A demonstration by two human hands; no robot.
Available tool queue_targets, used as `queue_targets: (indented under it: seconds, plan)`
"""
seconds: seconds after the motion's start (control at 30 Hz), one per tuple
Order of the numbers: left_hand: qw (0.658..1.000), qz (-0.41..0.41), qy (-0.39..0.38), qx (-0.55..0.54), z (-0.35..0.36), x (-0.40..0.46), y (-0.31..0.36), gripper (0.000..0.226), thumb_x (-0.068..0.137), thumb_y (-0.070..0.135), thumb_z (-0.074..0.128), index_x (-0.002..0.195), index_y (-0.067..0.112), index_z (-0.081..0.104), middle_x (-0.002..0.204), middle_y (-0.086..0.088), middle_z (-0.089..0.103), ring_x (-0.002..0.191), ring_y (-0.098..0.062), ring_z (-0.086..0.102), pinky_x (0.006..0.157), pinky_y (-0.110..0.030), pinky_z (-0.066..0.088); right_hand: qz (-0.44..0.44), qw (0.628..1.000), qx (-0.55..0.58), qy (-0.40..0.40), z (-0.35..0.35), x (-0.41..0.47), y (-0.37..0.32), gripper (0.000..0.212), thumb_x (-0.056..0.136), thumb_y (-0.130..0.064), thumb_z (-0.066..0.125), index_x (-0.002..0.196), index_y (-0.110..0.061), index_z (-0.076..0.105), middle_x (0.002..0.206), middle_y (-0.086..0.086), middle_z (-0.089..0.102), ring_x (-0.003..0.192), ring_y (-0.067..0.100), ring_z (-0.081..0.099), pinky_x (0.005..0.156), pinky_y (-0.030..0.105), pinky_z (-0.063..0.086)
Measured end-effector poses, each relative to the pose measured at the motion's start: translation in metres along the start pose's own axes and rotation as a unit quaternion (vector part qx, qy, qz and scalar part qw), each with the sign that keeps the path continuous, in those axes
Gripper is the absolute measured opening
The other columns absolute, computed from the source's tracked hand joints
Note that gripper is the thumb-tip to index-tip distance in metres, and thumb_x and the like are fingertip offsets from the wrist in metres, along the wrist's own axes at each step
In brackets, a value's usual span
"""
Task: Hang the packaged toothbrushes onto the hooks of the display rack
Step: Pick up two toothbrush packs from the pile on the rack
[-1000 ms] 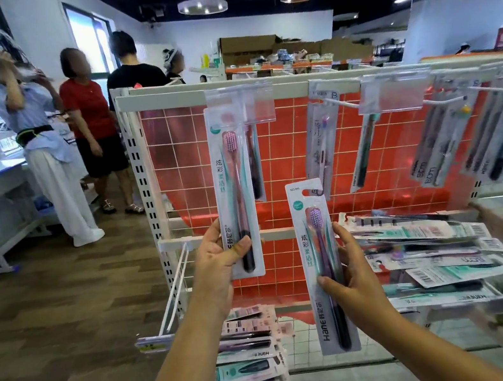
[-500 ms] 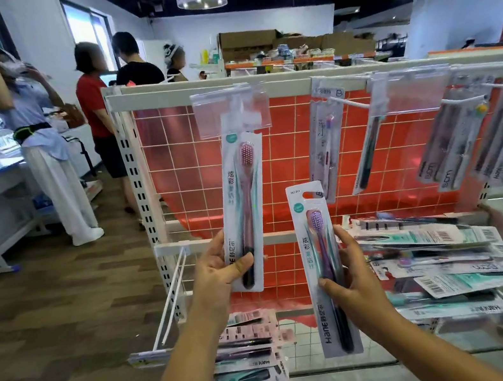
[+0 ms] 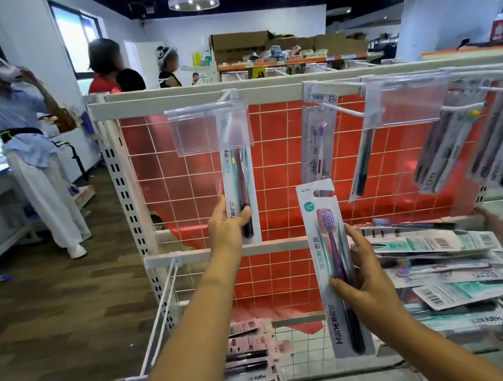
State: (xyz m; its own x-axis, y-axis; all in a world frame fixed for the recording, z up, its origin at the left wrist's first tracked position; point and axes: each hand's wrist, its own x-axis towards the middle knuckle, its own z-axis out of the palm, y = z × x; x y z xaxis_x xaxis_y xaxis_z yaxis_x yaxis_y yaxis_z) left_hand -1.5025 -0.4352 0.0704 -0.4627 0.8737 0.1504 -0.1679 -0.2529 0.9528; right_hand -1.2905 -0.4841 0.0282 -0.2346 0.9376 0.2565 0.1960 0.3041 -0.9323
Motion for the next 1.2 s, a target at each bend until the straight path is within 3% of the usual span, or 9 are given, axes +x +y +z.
queue_targets:
  seconds: [0.1,0.23,0.4,0.6,0.7,0.8,0.93,1.0,1.2]
  plan:
    - [1.000,-0.027,0.005,0.001,-0.001,0.014,-0.002,0.045,0.087,-0.006,0.054,0.130,0.004,0.049,0.097,-0.006,0.062,0.091,-0.025,0.060,0.084,-0.042,0.053,-0.001,1.000,0.004,0.002,0.000,0.001,0.002,0.085,0.084,0.008,0.057,0.127,-0.057,0.022,0.121,-0.012,0.053,0.111,0.019,0.058,0.095,0.050,0.048]
    - [0.999,-0.046,-0.002,-0.006,-0.006,0.018,-0.004,0.042,0.088,0.000,0.055,0.129,0.007,0.049,0.107,-0.009,0.061,0.090,-0.021,0.060,0.074,-0.031,0.054,0.001,1.000,-0.002,-0.011,0.002,-0.004,0.002,0.087,0.085,0.007,0.057,0.124,-0.062,0.021,0.128,-0.007,0.052,0.115,0.017,0.057,0.098,0.048,0.047]
    - [0.992,-0.109,-0.004,0.056,-0.022,0.001,-0.027,0.032,0.088,0.029,0.060,0.111,0.007,0.056,0.075,-0.005,0.063,0.047,-0.011,0.056,0.040,-0.020,0.043,-0.003,1.000,-0.016,-0.019,0.000,-0.009,-0.005,0.079,0.086,0.007,0.055,0.122,-0.056,0.023,0.121,-0.009,0.053,0.108,0.010,0.058,0.094,0.036,0.050]
    - [0.968,-0.129,-0.034,0.212,-0.039,-0.032,-0.063,0.031,0.091,0.013,0.056,0.120,0.001,0.052,0.075,-0.008,0.057,0.059,-0.018,0.054,0.046,-0.018,0.047,0.000,0.999,-0.029,-0.018,0.002,-0.013,-0.006,0.085,0.086,0.002,0.057,0.125,-0.061,0.014,0.129,-0.005,0.050,0.113,0.015,0.056,0.095,0.045,0.049]
    - [0.917,-0.094,-0.087,0.377,-0.040,-0.043,-0.065,0.036,0.090,0.019,0.059,0.124,0.007,0.053,0.090,-0.006,0.058,0.083,-0.022,0.059,0.075,-0.031,0.054,0.008,1.000,-0.017,-0.020,0.001,-0.017,-0.006,0.084,0.086,0.003,0.055,0.131,-0.054,0.014,0.133,-0.006,0.047,0.119,0.015,0.052,0.100,0.045,0.046]
    - [0.828,-0.030,-0.146,0.541,-0.034,-0.063,-0.050,0.039,0.092,0.030,0.055,0.130,0.020,0.049,0.094,0.006,0.057,0.085,-0.012,0.057,0.071,-0.022,0.050,0.015,1.000,-0.019,-0.019,-0.003,-0.023,-0.007,0.082,0.086,0.004,0.055,0.132,-0.051,0.014,0.117,-0.017,0.050,0.113,0.017,0.056,0.096,0.046,0.048]
    - [0.730,0.095,-0.165,0.657,-0.026,-0.087,-0.032,0.048,0.095,0.038,0.048,0.140,0.025,0.038,0.134,0.005,0.052,0.119,-0.013,0.052,0.101,-0.033,0.043,0.021,1.000,0.000,-0.002,-0.009,-0.030,-0.008,0.080,0.087,0.006,0.054,0.143,-0.037,0.016,0.114,-0.021,0.046,0.116,0.018,0.054,0.097,0.044,0.048]
    - [0.703,0.128,-0.170,0.678,-0.023,-0.096,-0.028,0.048,0.096,0.039,0.044,0.141,0.025,0.036,0.140,0.005,0.048,0.126,-0.014,0.047,0.104,-0.033,0.040,0.021,1.000,0.006,0.004,-0.011,-0.033,-0.008,0.080,0.086,0.008,0.054,0.144,-0.034,0.016,0.112,-0.023,0.045,0.115,0.019,0.055,0.096,0.044,0.048]
    - [0.652,0.196,-0.196,0.705,-0.013,-0.120,-0.026,0.047,0.098,0.039,0.036,0.142,0.023,0.033,0.132,0.003,0.053,0.120,-0.016,0.049,0.095,-0.030,0.042,0.034,0.999,0.002,0.031,-0.023,-0.046,-0.003,0.081,0.086,0.005,0.055,0.142,-0.040,0.017,0.132,-0.014,0.045,0.120,0.012,0.051,0.101,0.042,0.045]
